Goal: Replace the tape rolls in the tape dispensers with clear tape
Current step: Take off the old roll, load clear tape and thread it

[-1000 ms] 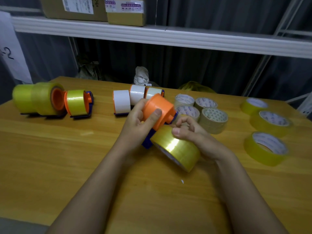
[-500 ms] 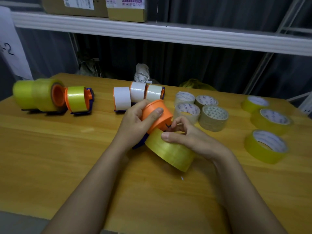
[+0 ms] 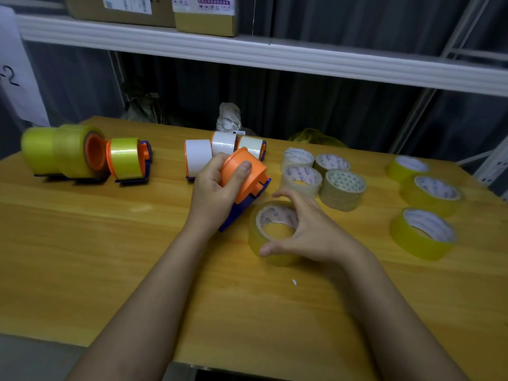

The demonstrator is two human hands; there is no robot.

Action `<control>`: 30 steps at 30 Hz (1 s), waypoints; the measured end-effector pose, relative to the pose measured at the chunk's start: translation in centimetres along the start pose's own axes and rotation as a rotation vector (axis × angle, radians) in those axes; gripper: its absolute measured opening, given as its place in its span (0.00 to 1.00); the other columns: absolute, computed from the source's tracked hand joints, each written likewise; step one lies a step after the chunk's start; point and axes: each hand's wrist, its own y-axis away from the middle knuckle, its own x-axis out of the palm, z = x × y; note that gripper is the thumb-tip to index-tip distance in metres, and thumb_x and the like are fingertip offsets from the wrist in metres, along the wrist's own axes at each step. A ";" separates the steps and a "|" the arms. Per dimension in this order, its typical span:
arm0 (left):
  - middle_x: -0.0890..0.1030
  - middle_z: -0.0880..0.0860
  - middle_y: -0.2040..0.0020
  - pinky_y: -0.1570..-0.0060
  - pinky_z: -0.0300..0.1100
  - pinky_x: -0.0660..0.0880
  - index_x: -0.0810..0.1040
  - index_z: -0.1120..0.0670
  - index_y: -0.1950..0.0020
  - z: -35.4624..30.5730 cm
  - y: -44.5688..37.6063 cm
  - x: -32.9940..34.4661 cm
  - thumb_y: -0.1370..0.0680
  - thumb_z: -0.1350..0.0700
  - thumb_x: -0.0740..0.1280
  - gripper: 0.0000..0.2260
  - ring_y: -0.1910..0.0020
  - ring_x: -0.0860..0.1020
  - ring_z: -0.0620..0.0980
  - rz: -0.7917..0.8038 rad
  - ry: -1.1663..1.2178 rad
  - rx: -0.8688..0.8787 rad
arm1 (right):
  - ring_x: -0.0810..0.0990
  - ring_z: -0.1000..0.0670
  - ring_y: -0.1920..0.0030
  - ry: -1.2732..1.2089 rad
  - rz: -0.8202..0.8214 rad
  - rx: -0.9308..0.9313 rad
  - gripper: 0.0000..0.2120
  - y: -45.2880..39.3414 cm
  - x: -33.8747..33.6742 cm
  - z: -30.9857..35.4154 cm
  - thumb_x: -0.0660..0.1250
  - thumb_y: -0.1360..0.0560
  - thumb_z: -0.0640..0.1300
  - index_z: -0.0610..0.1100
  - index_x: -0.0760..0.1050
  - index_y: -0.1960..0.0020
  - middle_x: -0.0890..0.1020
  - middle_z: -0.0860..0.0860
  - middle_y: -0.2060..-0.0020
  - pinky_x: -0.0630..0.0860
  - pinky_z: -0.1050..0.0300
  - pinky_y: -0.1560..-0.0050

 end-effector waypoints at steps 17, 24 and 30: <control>0.75 0.46 0.63 0.66 0.30 0.70 0.72 0.49 0.57 -0.1 0.2 0.3 0.21 0.52 0.65 0.05 0.65 0.75 0.36 -0.038 0.018 -0.058 | 0.68 0.55 0.32 -0.497 -0.184 0.049 0.54 0.6 0.2 -3.1 0.83 0.46 0.52 0.66 0.55 0.29 0.67 0.56 0.32 0.71 0.58 0.36; 0.75 0.49 0.64 0.66 0.35 0.70 0.72 0.52 0.58 0.1 -0.1 0.4 0.21 0.50 0.64 0.08 0.66 0.73 0.41 -0.109 0.132 -0.108 | 0.80 0.47 0.43 -1.089 -0.229 -0.068 0.43 -1.9 0.3 -2.2 0.77 0.44 0.49 0.56 0.63 0.33 0.74 0.46 0.37 0.76 0.42 0.39; 0.78 0.41 0.65 0.65 0.29 0.71 0.72 0.50 0.56 -0.7 -0.2 0.5 0.20 0.55 0.61 0.05 0.66 0.75 0.35 -0.092 0.164 -0.099 | 0.81 0.50 0.49 -1.292 -0.254 -0.138 0.38 -2.1 2.2 -0.6 0.74 0.43 0.48 0.45 0.68 0.34 0.78 0.47 0.47 0.80 0.49 0.53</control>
